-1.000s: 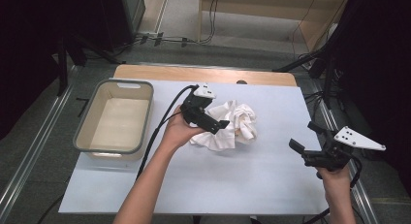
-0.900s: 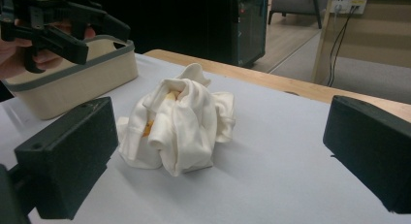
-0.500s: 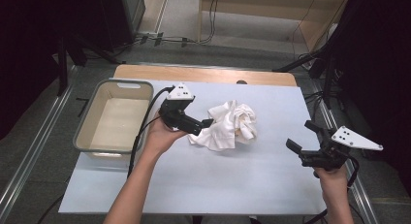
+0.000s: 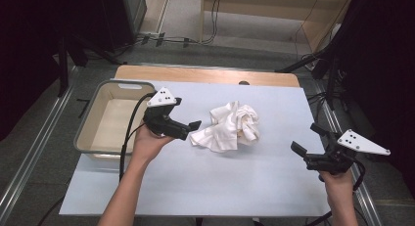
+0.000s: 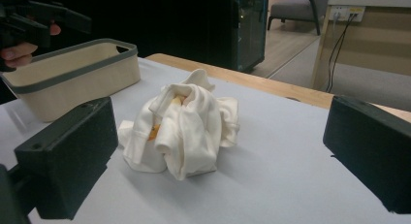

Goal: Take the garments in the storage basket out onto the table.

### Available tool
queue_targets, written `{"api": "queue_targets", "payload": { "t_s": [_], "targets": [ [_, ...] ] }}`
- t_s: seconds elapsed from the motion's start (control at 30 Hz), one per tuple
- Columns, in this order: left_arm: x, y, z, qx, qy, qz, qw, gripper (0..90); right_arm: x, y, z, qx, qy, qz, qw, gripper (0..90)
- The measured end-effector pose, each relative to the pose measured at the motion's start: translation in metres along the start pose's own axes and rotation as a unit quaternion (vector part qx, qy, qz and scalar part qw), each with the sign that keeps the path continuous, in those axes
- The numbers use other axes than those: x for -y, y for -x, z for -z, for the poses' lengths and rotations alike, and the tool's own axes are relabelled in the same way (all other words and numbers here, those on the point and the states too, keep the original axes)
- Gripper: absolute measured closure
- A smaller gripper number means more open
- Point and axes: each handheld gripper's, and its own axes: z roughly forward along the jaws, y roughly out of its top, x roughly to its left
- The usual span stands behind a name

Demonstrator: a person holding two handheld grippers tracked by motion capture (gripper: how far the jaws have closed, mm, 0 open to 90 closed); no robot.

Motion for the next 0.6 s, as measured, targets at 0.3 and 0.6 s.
{"api": "queue_targets", "payload": {
  "t_s": [0.3, 0.6],
  "targets": [
    [0.011, -0.003, 0.024, -0.017, 0.019, 0.005, 0.9997, 0.0, 0.002, -0.002, -0.002, 0.004, -0.005, 0.004, 1.0, 0.0],
    [0.024, -0.003, 0.041, -0.019, 0.029, 0.009, 0.9994, 0.0, 0.0, -0.006, -0.002, 0.003, -0.006, 0.011, 0.9999, 0.0]
  ]
}}
